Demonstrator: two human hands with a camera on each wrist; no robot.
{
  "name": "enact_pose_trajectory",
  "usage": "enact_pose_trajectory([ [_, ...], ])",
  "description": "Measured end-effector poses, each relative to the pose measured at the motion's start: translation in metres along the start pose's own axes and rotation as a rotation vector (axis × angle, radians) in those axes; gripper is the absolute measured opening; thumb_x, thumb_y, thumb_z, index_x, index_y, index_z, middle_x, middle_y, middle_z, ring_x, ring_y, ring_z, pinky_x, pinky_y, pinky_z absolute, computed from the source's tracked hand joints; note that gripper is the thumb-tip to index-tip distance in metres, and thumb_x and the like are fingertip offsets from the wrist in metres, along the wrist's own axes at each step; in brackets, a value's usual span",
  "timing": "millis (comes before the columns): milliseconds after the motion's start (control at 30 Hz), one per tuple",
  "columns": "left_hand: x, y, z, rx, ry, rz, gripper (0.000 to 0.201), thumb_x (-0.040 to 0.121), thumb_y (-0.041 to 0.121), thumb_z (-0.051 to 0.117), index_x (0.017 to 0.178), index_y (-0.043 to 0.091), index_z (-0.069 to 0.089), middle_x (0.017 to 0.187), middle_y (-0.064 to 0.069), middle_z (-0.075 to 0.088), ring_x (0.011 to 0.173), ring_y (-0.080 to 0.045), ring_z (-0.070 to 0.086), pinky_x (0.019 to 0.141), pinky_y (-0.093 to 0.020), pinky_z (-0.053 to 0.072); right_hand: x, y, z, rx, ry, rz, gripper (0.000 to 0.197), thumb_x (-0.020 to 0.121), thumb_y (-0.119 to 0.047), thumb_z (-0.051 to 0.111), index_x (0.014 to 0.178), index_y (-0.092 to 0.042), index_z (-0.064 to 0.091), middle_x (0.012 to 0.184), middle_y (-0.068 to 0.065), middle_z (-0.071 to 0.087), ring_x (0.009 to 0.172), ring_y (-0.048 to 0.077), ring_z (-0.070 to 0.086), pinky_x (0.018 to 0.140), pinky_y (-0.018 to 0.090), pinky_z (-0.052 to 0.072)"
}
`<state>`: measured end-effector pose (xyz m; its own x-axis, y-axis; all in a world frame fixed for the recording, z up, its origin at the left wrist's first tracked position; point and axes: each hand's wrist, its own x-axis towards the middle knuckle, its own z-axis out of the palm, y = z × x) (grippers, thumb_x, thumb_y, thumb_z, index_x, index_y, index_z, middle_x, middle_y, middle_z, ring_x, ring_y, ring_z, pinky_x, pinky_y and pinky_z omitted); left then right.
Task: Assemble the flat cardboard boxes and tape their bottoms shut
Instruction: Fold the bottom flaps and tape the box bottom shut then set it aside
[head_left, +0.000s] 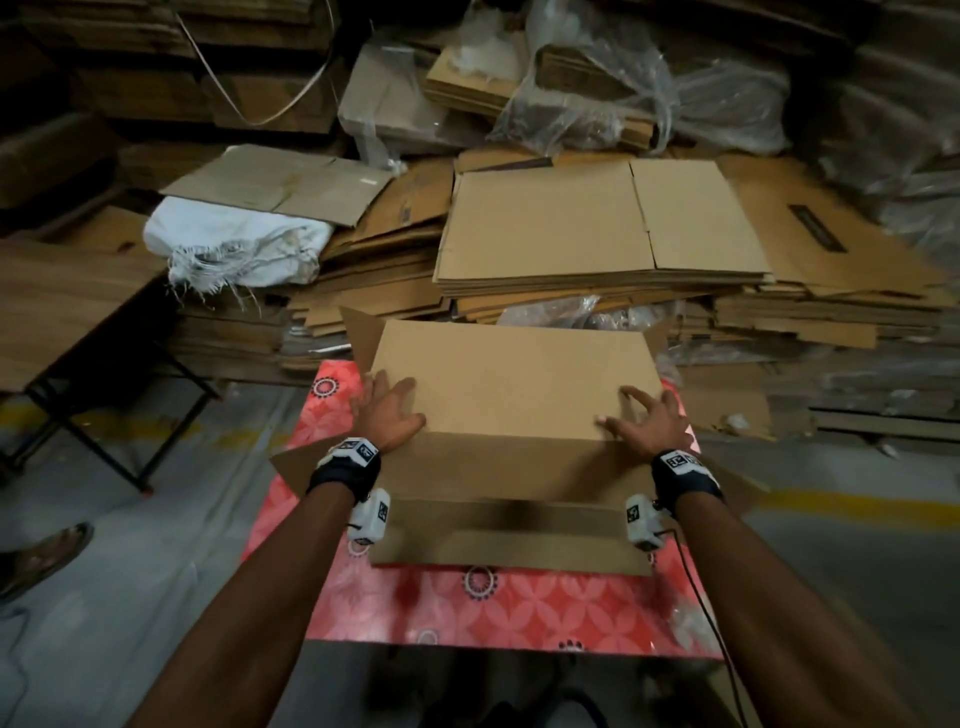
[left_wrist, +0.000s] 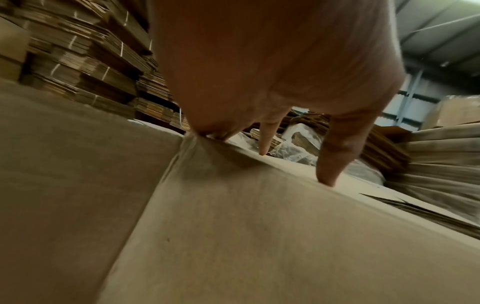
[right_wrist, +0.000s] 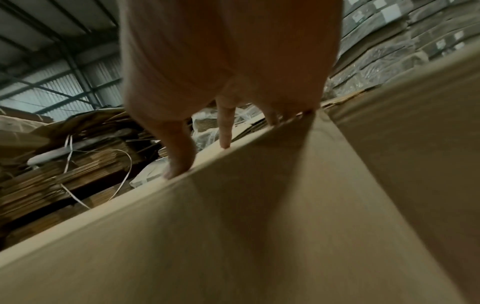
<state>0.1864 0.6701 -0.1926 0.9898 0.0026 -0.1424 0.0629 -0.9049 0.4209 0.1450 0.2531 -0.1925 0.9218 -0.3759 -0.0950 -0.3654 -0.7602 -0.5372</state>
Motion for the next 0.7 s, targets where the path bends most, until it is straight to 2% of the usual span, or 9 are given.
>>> enact_pose_trajectory([
  [67, -0.018, 0.016, 0.011, 0.042, 0.093, 0.129, 0.066, 0.084, 0.035, 0.057, 0.149, 0.028, 0.047, 0.169, -0.012, 0.017, 0.157, -0.032, 0.003, 0.124, -0.056, 0.006, -0.001, 0.001, 0.003, 0.007, 0.039, 0.021, 0.082, 0.057, -0.080, 0.073, 0.133, -0.052, 0.058, 0.157, 0.001, 0.034, 0.135, 0.041, 0.047, 0.107, 0.061, 0.043],
  [133, -0.035, 0.029, 0.027, 0.073, 0.141, 0.270, 0.068, 0.082, 0.044, 0.053, 0.147, 0.025, 0.049, 0.168, -0.011, 0.022, 0.157, -0.030, 0.005, 0.125, -0.056, 0.006, -0.003, -0.003, 0.006, -0.003, 0.055, 0.023, 0.079, 0.060, -0.079, 0.074, 0.132, -0.049, 0.059, 0.158, 0.002, 0.034, 0.138, 0.041, 0.044, 0.108, 0.061, 0.042],
  [167, -0.045, 0.036, 0.038, 0.129, 0.137, 0.338, 0.074, 0.082, 0.052, 0.055, 0.150, 0.025, 0.045, 0.168, -0.010, 0.020, 0.157, -0.031, 0.004, 0.125, -0.057, 0.006, -0.003, -0.004, 0.008, -0.006, 0.058, 0.016, 0.079, 0.061, -0.079, 0.074, 0.133, -0.048, 0.059, 0.158, 0.003, 0.033, 0.139, 0.042, 0.043, 0.109, 0.062, 0.041],
  [233, -0.059, 0.047, 0.059, 0.335, 0.101, 0.453, 0.102, 0.074, 0.066, 0.063, 0.159, 0.023, 0.027, 0.170, -0.014, 0.010, 0.157, -0.035, -0.001, 0.123, -0.061, 0.005, -0.006, -0.004, 0.012, -0.018, 0.068, 0.008, 0.077, 0.066, -0.078, 0.072, 0.135, -0.048, 0.058, 0.161, 0.004, 0.030, 0.141, 0.042, 0.039, 0.112, 0.062, 0.035],
  [333, -0.068, 0.060, 0.084, 0.591, 0.068, 0.469, 0.137, 0.062, 0.062, 0.079, 0.163, 0.016, -0.001, 0.169, -0.020, -0.002, 0.156, -0.040, -0.005, 0.119, -0.067, 0.007, -0.011, -0.002, 0.019, -0.066, 0.099, 0.005, 0.071, 0.076, -0.081, 0.063, 0.139, -0.049, 0.053, 0.166, 0.006, 0.022, 0.146, 0.041, 0.032, 0.115, 0.062, 0.027],
  [400, -0.066, 0.062, 0.091, 0.621, 0.093, 0.440, 0.133, 0.068, 0.044, 0.081, 0.163, 0.016, -0.008, 0.169, -0.020, -0.003, 0.156, -0.040, -0.004, 0.119, -0.068, 0.010, -0.016, 0.000, 0.025, -0.134, 0.116, -0.003, 0.069, 0.084, -0.083, 0.050, 0.144, -0.049, 0.047, 0.167, 0.011, 0.019, 0.147, 0.044, 0.028, 0.117, 0.064, 0.023],
  [500, -0.061, 0.057, 0.087, 0.631, 0.150, 0.499, 0.120, 0.071, 0.024, 0.075, 0.163, 0.015, -0.001, 0.170, -0.017, 0.006, 0.156, -0.040, 0.003, 0.117, -0.071, 0.015, -0.024, 0.006, 0.032, -0.179, 0.118, -0.026, 0.065, 0.095, -0.077, 0.033, 0.152, -0.048, 0.034, 0.169, 0.013, 0.012, 0.152, 0.044, 0.014, 0.120, 0.067, 0.012],
  [633, -0.065, 0.057, 0.082, 0.646, 0.125, 0.573, 0.135, 0.061, 0.046, 0.079, 0.164, 0.018, -0.004, 0.169, -0.021, -0.009, 0.155, -0.047, -0.005, 0.117, -0.072, 0.005, -0.030, 0.007, 0.039, -0.194, 0.100, -0.041, 0.063, 0.098, -0.073, 0.028, 0.156, -0.047, 0.027, 0.170, 0.011, 0.010, 0.152, 0.046, 0.011, 0.120, 0.065, 0.008],
  [700, -0.069, 0.062, 0.088, 0.683, 0.082, 0.589, 0.138, 0.061, 0.049, 0.081, 0.164, 0.018, -0.006, 0.169, -0.022, -0.012, 0.154, -0.049, -0.007, 0.116, -0.073, 0.004, -0.030, 0.002, 0.041, -0.207, 0.078, -0.039, 0.064, 0.098, -0.074, 0.027, 0.157, -0.047, 0.025, 0.171, 0.011, 0.008, 0.152, 0.047, 0.011, 0.120, 0.065, 0.007],
])
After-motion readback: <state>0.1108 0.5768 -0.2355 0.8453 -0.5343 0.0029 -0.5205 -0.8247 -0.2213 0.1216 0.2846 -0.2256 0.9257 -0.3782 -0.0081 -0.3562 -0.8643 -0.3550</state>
